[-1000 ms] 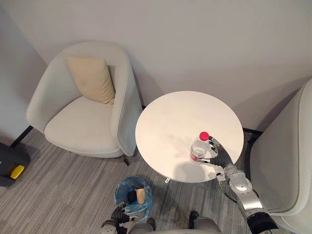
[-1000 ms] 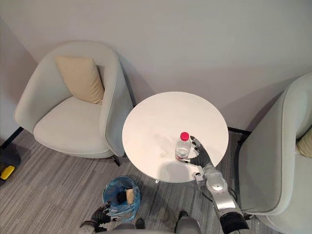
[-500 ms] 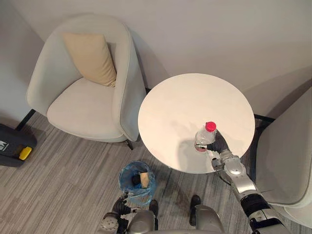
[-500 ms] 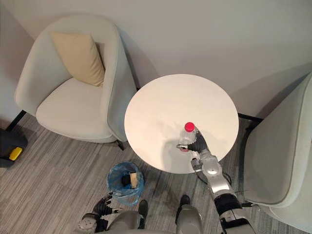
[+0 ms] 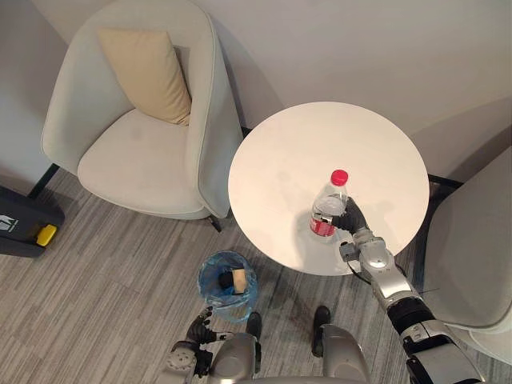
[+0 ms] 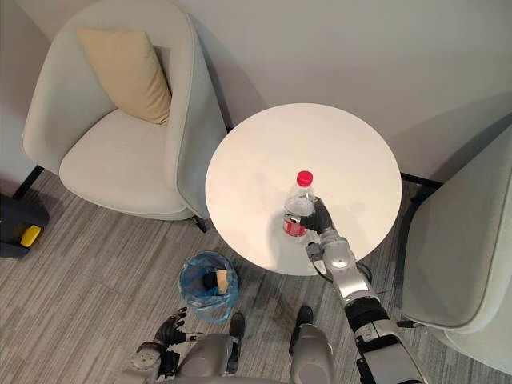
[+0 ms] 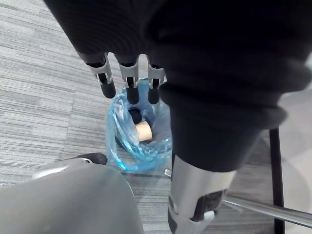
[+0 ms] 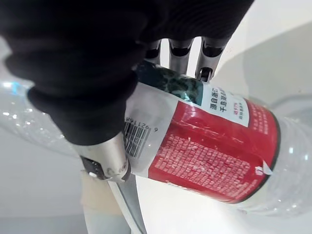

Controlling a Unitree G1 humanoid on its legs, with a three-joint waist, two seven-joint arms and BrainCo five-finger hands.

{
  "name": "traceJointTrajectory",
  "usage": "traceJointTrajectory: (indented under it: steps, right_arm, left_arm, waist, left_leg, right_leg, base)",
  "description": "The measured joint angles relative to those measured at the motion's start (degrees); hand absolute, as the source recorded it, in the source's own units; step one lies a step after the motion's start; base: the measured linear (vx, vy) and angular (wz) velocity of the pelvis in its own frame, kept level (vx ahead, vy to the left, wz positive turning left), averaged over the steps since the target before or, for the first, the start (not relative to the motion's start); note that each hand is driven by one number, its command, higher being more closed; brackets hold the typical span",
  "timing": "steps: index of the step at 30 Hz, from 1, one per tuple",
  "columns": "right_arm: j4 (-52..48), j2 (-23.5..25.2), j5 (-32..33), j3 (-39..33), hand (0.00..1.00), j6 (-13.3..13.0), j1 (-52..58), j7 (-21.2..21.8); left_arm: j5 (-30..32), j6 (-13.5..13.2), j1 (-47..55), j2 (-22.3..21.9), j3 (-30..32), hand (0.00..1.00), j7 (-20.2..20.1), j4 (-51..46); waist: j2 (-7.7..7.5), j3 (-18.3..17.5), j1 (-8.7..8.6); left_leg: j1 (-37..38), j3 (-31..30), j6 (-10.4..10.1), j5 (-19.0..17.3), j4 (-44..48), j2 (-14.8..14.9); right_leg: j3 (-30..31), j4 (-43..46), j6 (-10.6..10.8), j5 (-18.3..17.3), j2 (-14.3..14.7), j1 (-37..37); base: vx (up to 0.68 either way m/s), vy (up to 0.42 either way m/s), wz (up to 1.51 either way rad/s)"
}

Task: Gather rubbish on tea table into small bin, then transfer packed bag to large trash can.

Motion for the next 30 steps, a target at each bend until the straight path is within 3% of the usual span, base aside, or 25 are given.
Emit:
traceJointTrajectory:
  steps: [8,14,18,30]
  right_arm:
    - [-17.8,0.3,0.0,-0.6,1.0,-0.3,8.9,0.2]
    - [-29.6,3.2,0.0,-3.0,1.0,-1.0,16.8,1.9]
    - [-32.9,4.2,0.0,-3.0,1.0,-1.0,19.6,2.9]
    - [-40.4,6.1,2.2,-3.8,1.0,-2.9,26.9,7.7]
  left_arm:
    - [0.3,0.0,-0.2,-0.3,0.0,0.0,0.0,0.0]
    - [0.3,0.0,-0.4,-0.7,0.0,0.0,0.0,0.2]
    - [0.3,0.1,-0.2,-1.0,-0.2,0.0,-0.1,0.4]
    - [0.3,0.0,0.5,-2.3,-0.2,0.0,-0.2,3.0]
  waist:
    - [-0.02,0.0,-0.25]
    - [-0.41,-0.3,-0.58]
    - [-1.16,-1.2,-1.71]
    - [-1.92,-6.3,-1.7]
  left_leg:
    - [1.7,0.9,0.2,-0.3,-0.3,0.1]
    - [3.3,2.6,0.4,-0.5,-1.3,0.2]
    - [5.3,2.8,0.4,-0.5,-2.4,0.3]
    - [8.4,3.1,0.4,-0.4,-4.5,0.7]
  right_leg:
    - [0.9,-0.1,0.1,-0.1,0.2,1.1]
    - [2.4,-0.8,0.3,0.0,0.7,2.1]
    - [2.4,-1.2,0.3,0.1,0.9,3.2]
    - [2.5,-5.4,0.8,1.5,1.4,7.4]
  base:
    - [0.0,0.001,-0.05]
    - [-0.03,0.004,-0.12]
    - [0.05,-0.002,-0.05]
    - [0.02,0.003,0.0]
